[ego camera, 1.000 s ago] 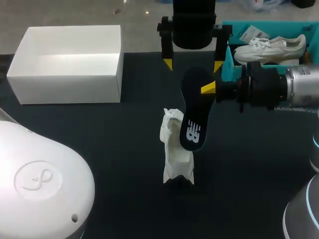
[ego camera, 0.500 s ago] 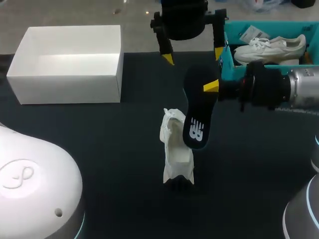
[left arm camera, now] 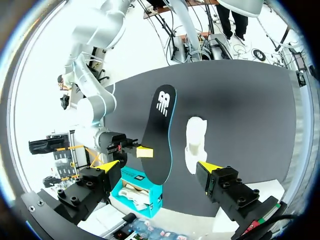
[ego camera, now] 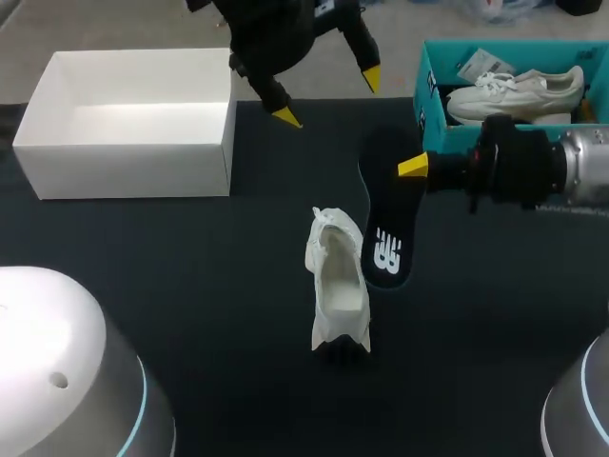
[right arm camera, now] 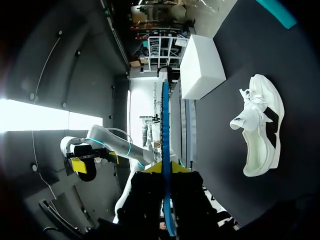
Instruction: Take the shoe out of the shoebox, open the shoe tongue, remove and reinsert the insole, then place the shoe into the shoebox
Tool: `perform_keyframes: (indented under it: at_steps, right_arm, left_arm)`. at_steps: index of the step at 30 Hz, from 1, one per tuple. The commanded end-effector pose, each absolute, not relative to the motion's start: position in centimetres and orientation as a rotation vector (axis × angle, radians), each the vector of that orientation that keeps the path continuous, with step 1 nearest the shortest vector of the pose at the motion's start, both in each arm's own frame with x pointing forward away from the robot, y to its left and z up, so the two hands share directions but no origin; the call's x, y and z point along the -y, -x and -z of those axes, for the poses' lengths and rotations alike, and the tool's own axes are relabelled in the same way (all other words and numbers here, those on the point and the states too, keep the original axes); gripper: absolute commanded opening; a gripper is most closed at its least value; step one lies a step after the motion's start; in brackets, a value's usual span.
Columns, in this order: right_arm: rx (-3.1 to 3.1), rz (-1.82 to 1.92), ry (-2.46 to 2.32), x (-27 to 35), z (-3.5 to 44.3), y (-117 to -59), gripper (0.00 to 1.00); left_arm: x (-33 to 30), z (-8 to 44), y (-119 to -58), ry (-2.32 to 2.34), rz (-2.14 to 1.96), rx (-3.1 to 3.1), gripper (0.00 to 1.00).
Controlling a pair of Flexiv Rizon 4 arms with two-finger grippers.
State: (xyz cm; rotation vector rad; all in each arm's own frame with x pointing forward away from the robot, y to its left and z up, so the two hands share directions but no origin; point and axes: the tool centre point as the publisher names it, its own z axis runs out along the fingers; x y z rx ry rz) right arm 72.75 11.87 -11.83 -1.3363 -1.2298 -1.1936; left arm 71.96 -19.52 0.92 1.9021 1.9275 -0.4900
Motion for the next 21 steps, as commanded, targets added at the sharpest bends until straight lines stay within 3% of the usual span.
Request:
perform_keyframes:
  at_steps: [1, 9, 21]
  right_arm:
    - [1.221, 1.195, 1.324, -11.8, 11.5, -72.7, 0.00]
    - [1.170, 1.259, 1.294, -11.0, 9.2, -72.7, 0.00]
    - [1.112, 1.291, 1.246, -10.9, 8.0, -72.6, 0.00]
  left_arm:
    - [18.4, 1.5, -72.1, -1.549, 0.792, -1.499, 1.00]
    - [19.7, 3.0, -73.1, -1.177, 0.839, -1.236, 1.00]
    - [21.3, 3.2, -73.6, -1.118, 1.033, -1.080, 1.00]
